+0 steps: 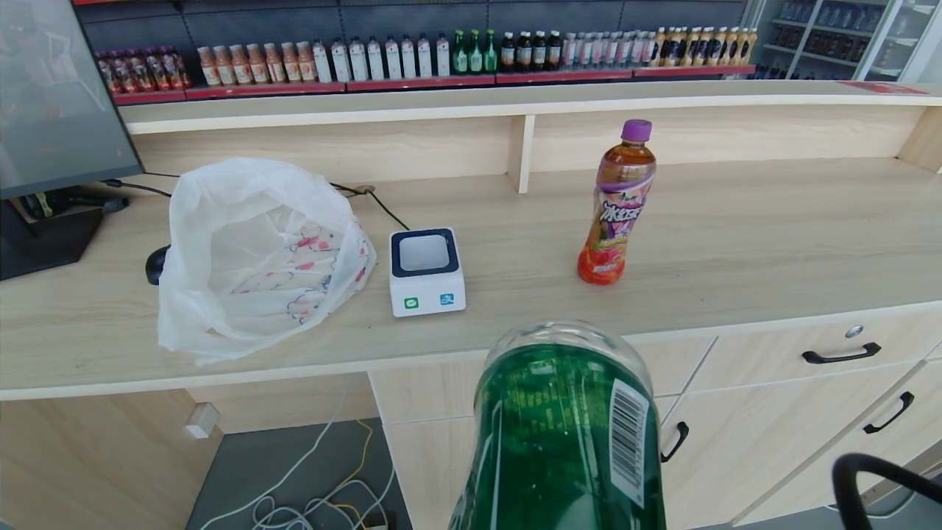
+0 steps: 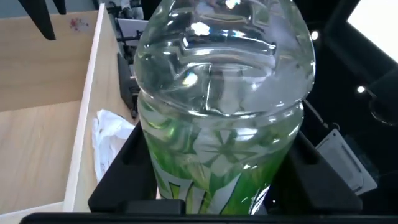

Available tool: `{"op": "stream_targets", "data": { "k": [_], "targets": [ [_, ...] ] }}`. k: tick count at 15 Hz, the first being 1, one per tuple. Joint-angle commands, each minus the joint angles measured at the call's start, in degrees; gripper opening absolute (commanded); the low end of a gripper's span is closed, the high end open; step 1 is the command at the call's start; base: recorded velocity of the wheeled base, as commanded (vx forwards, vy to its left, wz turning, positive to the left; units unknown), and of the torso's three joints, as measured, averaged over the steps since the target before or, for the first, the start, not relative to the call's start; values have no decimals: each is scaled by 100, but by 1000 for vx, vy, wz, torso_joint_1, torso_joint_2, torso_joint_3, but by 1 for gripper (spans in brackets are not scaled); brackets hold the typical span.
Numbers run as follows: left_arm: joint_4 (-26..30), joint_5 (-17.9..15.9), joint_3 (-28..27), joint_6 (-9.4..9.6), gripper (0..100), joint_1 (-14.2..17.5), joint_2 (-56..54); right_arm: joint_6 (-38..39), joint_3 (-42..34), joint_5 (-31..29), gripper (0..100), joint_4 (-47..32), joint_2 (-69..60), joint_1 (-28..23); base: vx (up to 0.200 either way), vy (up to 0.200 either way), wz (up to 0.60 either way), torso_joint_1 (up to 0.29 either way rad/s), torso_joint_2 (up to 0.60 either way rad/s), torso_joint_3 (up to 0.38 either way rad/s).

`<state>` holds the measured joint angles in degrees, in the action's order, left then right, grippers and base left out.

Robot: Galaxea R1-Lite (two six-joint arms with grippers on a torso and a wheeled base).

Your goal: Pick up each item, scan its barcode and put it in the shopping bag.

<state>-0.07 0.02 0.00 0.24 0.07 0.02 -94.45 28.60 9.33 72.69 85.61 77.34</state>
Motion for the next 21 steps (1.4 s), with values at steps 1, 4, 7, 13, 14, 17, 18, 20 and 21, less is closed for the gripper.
{"op": "stream_targets", "data": {
  "k": [1,4,7,13,14,17,18,20,21],
  "targets": [
    [-1,-2,0,2,100,1,-2,-21,-3,140,0,8,17,-105,0,0,0,0,0,0],
    [-1,-2,0,2,100,1,-2,-144,-83,386,0,8,-89,-219,0,0,0,0,0,0],
    [-1,6,0,2,100,1,-2,-152,-162,518,0,8,-177,-404,0,0,0,0,0,0],
    [-1,-2,0,2,100,1,-2,-170,-135,1098,0,8,-185,-729,0,0,0,0,0,0],
    [-1,6,0,2,100,1,-2,-170,-135,1142,0,8,-194,-764,0,0,0,0,0,0],
    [-1,-2,0,2,100,1,-2,-170,-109,1221,0,8,-185,-843,0,0,0,0,0,0],
    [-1,-2,0,2,100,1,-2,-161,-109,1221,0,8,-185,-852,0,0,0,0,0,0],
    [-1,-2,0,2,100,1,-2,-161,-109,1221,0,8,-185,-861,0,0,0,0,0,0],
    [-1,-2,0,2,100,1,-2,-161,-109,1221,0,8,-185,-861,0,0,0,0,0,0]
  ]
}}
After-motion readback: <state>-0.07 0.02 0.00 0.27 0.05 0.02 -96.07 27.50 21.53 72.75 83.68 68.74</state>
